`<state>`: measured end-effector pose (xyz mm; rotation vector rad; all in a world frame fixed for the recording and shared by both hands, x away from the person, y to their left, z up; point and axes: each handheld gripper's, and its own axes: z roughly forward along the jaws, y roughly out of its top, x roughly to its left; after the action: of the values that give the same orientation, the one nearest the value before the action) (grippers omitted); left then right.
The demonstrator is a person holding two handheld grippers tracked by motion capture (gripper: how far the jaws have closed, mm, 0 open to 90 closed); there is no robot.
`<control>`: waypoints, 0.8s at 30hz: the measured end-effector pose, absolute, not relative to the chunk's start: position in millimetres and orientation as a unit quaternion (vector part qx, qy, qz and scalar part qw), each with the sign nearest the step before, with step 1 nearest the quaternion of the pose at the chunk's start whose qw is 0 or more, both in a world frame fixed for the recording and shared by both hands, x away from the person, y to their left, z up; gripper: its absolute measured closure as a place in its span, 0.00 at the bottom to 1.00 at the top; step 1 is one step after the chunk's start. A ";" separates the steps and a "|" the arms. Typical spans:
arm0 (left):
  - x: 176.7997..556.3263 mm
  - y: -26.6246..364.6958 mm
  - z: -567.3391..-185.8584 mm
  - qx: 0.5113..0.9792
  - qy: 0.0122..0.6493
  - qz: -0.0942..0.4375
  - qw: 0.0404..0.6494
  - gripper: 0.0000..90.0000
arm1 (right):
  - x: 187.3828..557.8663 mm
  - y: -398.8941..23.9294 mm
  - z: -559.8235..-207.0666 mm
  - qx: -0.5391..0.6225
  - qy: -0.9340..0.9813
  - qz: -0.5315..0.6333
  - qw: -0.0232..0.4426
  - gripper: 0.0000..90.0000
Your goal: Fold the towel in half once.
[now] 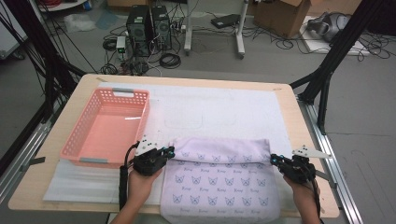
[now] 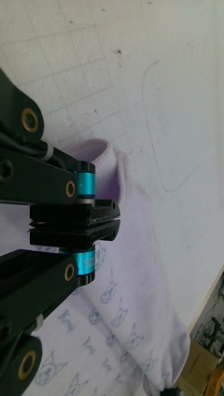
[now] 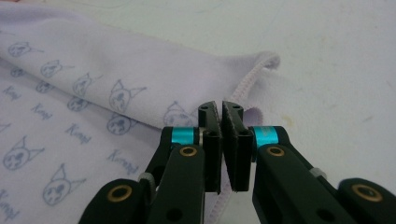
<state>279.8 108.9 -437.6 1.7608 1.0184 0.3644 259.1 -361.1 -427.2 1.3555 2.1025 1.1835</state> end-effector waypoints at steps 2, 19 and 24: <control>279.5 109.4 -441.8 0.735 0.424 0.145 0.509 0.97 | 257.9 -361.6 -428.9 0.483 0.747 0.420 0.181 0.96; 306.4 105.3 -438.4 0.734 0.447 0.128 0.495 0.48 | 273.6 -372.9 -421.3 0.498 0.728 0.437 0.176 0.58; 329.7 101.0 -430.5 0.741 0.451 0.121 0.482 0.54 | 302.6 -360.9 -414.9 0.507 0.744 0.400 0.172 0.56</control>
<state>329.7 101.0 -430.5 1.8059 1.1002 0.2941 302.6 -360.9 -414.9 1.4395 2.1118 1.1345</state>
